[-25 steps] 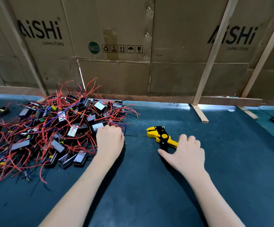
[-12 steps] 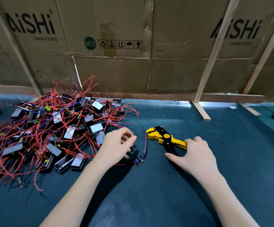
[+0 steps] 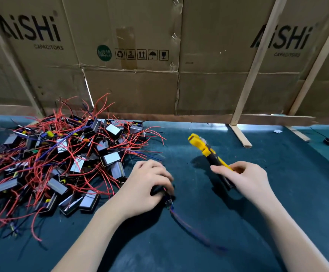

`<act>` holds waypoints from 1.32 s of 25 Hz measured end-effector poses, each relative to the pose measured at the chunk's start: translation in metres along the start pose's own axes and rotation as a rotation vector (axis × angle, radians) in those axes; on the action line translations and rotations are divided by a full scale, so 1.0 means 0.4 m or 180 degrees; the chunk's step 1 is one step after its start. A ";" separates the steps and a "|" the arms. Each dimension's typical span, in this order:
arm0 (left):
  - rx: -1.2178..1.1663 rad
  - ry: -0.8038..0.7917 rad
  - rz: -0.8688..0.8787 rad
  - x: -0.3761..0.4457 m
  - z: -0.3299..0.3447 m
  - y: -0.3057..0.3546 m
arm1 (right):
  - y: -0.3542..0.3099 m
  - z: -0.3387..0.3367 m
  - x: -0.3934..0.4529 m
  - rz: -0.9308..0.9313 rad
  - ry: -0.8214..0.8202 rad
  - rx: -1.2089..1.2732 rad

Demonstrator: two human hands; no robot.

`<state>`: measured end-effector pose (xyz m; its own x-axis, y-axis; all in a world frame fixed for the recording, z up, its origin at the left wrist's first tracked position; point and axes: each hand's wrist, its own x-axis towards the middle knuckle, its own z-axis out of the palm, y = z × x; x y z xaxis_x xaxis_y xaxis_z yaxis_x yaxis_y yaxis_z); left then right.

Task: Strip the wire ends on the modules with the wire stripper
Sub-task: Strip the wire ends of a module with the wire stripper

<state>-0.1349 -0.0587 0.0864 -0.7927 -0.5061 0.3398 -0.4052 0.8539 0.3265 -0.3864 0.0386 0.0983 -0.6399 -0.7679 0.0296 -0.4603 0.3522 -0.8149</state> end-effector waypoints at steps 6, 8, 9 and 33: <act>-0.0430 0.1331 -0.1243 0.015 0.041 0.000 | 0.013 0.000 0.016 -0.0060 -0.0422 0.1756; -0.0247 0.0929 -0.1692 0.036 0.065 0.013 | 0.014 0.022 0.011 -0.0057 -0.0417 0.1561; -0.0109 0.0707 -0.1769 0.048 0.073 0.022 | 0.014 0.037 0.006 -0.0048 -0.0409 0.1464; -0.4644 0.1337 -0.1807 0.049 0.019 0.049 | 0.023 0.051 -0.025 -0.1094 0.0376 -0.0428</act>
<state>-0.1619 -0.0508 0.0927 -0.4267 -0.9043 0.0140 0.3614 -0.1563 0.9192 -0.3717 0.0387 0.0786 -0.4971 -0.7892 0.3608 -0.7319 0.1579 -0.6629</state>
